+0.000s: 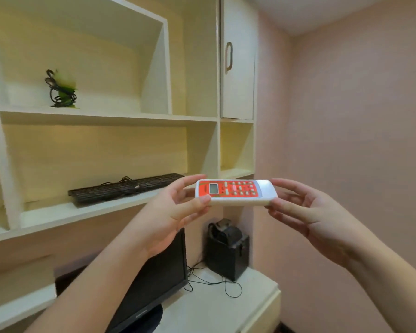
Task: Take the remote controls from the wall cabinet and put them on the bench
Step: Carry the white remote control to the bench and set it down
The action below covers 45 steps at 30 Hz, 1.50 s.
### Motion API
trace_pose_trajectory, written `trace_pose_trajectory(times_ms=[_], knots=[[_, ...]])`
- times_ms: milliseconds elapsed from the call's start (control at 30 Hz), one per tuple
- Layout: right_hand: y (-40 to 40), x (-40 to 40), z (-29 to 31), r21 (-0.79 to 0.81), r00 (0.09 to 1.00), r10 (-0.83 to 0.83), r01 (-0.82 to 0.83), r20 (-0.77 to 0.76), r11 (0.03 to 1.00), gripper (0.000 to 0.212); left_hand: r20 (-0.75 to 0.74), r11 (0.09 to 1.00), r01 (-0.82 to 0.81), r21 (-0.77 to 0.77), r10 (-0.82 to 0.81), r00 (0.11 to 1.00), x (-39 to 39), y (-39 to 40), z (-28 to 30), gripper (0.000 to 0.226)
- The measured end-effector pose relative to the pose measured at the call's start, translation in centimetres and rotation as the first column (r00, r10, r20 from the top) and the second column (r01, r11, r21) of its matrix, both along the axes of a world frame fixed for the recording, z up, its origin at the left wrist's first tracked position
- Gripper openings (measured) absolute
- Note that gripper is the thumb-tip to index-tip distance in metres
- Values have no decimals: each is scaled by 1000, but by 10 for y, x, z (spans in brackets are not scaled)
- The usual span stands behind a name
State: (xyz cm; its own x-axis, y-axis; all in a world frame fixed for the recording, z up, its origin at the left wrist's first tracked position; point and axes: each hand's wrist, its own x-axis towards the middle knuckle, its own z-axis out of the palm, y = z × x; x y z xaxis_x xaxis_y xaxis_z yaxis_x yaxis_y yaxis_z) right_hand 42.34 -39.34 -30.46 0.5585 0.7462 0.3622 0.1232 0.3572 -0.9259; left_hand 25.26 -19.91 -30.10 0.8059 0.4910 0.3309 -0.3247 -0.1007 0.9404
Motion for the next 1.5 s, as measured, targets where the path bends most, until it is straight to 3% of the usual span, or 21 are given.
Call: trace_pose_trajectory(times_ms=[367,833,1200,1500], knots=[[-140,100,-37,-80,965,-264,263,2,961,39,-60,978,203,53,-200,978,147,-105,-35,56],[-229,164,-100,-152,853,-510,492,-112,857,42,-178,886,463,32,-451,874,275,-165,-91,57],[-235,198,-163,-271,653,-757,727,-13,632,44,-216,752,659,-27,-648,730,372,-166,-158,52],[-264,198,-202,-395,476,-879,813,31,427,44,-296,576,812,-89,-794,531,436,-203,-212,55]])
